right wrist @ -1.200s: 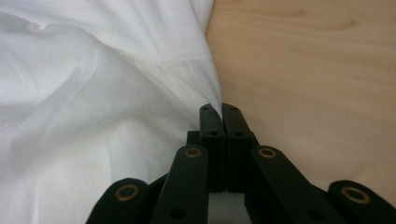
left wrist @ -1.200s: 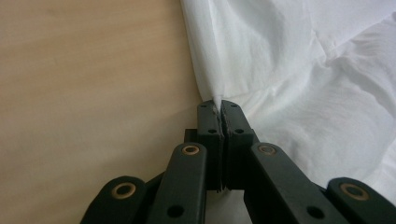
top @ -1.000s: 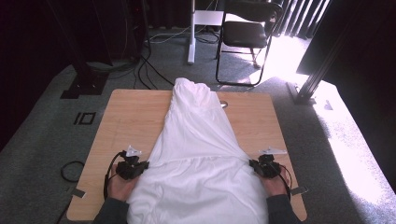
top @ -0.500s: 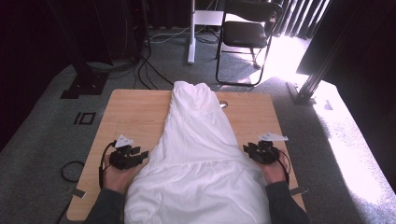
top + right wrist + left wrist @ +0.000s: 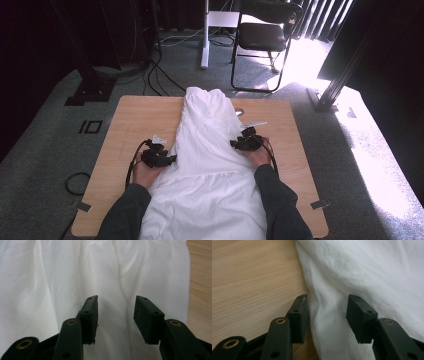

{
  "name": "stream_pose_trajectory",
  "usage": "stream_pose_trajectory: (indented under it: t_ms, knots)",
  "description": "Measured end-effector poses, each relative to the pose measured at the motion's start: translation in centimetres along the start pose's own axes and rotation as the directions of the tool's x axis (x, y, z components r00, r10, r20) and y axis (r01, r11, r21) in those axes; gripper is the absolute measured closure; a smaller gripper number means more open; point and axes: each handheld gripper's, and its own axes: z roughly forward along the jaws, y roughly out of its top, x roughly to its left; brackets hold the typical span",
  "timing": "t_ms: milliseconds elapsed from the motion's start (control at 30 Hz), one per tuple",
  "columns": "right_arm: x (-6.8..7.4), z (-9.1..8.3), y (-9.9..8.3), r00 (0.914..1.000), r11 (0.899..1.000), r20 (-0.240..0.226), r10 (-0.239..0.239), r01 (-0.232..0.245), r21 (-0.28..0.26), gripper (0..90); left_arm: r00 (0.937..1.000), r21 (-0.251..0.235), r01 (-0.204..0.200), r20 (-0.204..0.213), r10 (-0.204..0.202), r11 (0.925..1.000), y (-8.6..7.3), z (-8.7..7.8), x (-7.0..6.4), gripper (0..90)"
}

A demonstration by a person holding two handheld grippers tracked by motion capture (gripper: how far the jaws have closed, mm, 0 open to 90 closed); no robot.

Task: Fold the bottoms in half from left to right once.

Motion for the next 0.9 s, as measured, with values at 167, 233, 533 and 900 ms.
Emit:
stream_pose_trajectory:
  t_ms: [167, 233, 533, 900]
  knots:
    - [0.4, 0.1, 0.2, 0.9977, 0.998, 0.037, -0.057, 0.056, 0.038, 88.8, 0.9999, 0.013, 0.011, 0.0, -0.011, 0.9999, 0.1, 0.0, 0.2, 78.6]
    - [0.3, -0.4, 0.3, 0.9968, 0.998, 0.054, -0.059, 0.058, 0.021, 89.3, 1.0, 0.018, 0.009, 0.001, -0.009, 0.9998, 0.1, -0.1, 0.1, 84.5]
    - [-4.7, -4.0, 0.1, 0.9728, 0.989, 0.185, 0.139, -0.127, -0.074, 87.2, 0.9995, 0.03, 0.028, -0.014, -0.028, 0.9992, 0.2, -0.2, 0.3, 88.2]
    - [-4.6, -1.6, -0.8, 0.9786, 0.99, 0.149, 0.142, -0.136, -0.045, 54.1, 0.999, -0.065, 0.04, -0.016, -0.042, 0.9971, 4.1, 0.0, 1.2, 45.2]
